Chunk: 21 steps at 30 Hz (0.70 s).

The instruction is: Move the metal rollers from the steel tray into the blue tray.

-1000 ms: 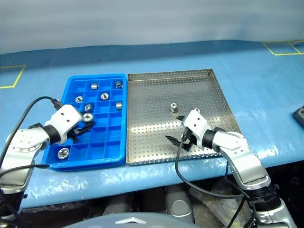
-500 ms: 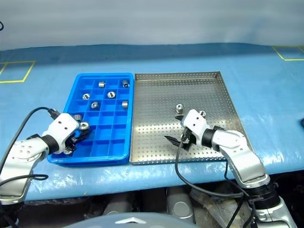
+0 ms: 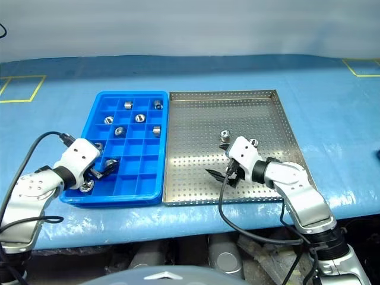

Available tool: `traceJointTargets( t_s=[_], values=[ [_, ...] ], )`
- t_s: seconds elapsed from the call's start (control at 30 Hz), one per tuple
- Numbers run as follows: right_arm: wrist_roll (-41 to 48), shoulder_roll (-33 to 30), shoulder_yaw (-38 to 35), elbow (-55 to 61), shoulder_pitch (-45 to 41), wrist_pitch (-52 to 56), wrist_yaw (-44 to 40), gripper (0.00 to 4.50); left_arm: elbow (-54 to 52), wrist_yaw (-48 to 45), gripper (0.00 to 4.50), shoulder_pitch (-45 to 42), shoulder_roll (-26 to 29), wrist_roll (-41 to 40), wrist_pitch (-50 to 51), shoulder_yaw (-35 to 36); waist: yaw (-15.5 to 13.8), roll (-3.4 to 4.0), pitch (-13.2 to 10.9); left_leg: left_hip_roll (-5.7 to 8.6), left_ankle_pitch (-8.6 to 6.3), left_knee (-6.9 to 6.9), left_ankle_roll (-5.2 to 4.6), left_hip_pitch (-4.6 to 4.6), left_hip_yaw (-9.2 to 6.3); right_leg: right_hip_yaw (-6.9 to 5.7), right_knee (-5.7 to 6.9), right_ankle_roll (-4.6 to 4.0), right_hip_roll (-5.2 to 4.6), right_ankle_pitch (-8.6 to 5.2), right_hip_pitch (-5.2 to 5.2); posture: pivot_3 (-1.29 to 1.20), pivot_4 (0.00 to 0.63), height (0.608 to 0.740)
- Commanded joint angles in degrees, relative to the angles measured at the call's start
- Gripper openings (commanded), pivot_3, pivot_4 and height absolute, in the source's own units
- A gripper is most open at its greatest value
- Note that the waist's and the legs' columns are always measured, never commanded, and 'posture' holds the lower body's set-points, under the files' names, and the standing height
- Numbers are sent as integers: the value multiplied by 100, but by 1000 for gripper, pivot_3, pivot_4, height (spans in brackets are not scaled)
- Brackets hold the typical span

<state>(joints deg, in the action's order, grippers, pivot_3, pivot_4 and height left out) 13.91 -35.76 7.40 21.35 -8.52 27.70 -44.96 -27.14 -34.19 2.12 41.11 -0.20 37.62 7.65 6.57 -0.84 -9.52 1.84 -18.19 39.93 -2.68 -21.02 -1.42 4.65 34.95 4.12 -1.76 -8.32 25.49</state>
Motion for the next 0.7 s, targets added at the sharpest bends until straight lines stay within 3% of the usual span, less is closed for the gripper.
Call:
traceJointTargets(
  t_s=[0.03,0.2,0.4,0.7],
  values=[
    [-20,69,-134,96,-91,-175,129,4500,-146,-38,3786,-170,-95,-202,-150,8,0,0,0,0,0,0,0,0,-1,0,0,-1,0,0,0,-136,150,740],
    [-153,683,-587,-375,-461,122,1241,4500,-544,-404,3786,-678,-865,-1382,-280,-44,-42,-1,1,2,3,4,6,-2,-3,-4,2,-5,-9,4,-2,-137,150,740],
    [-220,1486,-768,-1019,-1031,509,2208,4500,-461,-790,3786,-1030,-901,-1609,-385,-756,-5,5,6,-5,12,-3,24,-4,-13,-10,6,-23,8,7,4,-154,150,740],
    [-248,1969,-560,-2194,-1742,339,2142,4500,-334,-901,3786,-1314,-863,-1623,-480,-1225,113,7,6,-1,17,-3,22,-4,-11,-9,9,-26,37,10,2,-147,150,740]
  ],
)
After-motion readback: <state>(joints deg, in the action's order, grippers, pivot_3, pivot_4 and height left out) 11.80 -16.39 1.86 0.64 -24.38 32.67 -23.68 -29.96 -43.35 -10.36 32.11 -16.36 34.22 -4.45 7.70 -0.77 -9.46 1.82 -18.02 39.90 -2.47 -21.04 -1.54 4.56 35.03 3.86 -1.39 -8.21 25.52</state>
